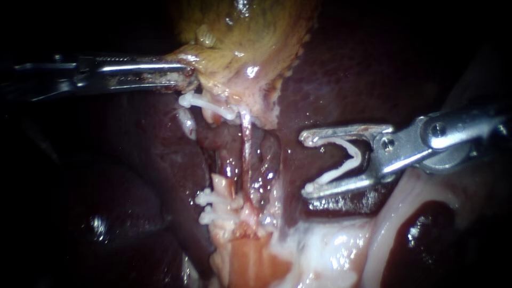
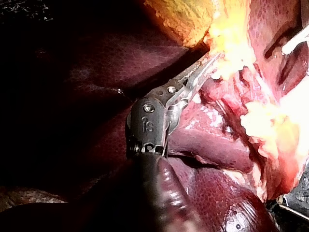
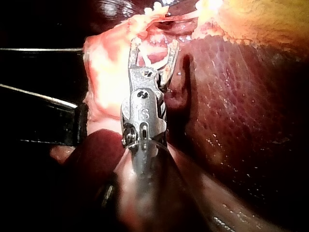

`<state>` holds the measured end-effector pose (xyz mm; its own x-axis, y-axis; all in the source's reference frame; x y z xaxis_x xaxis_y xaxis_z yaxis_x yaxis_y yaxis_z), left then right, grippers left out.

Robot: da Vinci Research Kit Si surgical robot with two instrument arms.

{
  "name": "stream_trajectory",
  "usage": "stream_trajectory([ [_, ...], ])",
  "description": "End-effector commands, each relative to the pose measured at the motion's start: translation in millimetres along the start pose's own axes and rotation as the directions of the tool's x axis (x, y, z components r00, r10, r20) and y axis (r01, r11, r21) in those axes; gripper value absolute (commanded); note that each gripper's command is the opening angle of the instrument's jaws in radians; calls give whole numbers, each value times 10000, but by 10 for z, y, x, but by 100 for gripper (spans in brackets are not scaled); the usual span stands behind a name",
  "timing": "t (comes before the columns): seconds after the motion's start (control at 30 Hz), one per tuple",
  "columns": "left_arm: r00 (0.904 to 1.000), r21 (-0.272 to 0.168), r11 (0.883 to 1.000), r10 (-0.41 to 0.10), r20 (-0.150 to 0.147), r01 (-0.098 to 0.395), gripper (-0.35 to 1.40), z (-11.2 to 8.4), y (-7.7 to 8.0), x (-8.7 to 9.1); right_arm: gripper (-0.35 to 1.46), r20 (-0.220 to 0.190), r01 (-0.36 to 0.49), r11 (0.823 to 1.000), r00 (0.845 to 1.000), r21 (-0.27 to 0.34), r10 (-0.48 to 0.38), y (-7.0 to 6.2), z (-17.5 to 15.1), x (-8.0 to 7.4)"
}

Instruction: Clipping first clip right tube

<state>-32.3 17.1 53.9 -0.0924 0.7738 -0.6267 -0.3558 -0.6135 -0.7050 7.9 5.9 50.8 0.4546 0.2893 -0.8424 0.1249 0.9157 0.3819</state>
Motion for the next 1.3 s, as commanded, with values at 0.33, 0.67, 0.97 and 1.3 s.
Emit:
stream_trajectory([
  [0.33, 9996, -154, 9998, 123, -269, -127, -35, -53, 10, 59, 50, -6, 4, 10000, 10000, 63, -4, 0, 0, -1],
  [0.67, 9958, -683, 9937, 903, 117, -893, -35, -76, 21, 82, 50, -9, -14, 9999, 10000, 147, 15, 1, 8, 3],
  [0.97, 9957, -680, 9935, 924, 113, -914, -35, -74, 21, 79, 50, -260, -343, 9990, 9990, 291, 351, 5, 56, 12],
  [1.3, 9955, -664, 9935, 938, 107, -929, -35, -72, 23, 77, 50, -466, -863, 9933, 9948, 773, 900, 7, 119, 9],
])
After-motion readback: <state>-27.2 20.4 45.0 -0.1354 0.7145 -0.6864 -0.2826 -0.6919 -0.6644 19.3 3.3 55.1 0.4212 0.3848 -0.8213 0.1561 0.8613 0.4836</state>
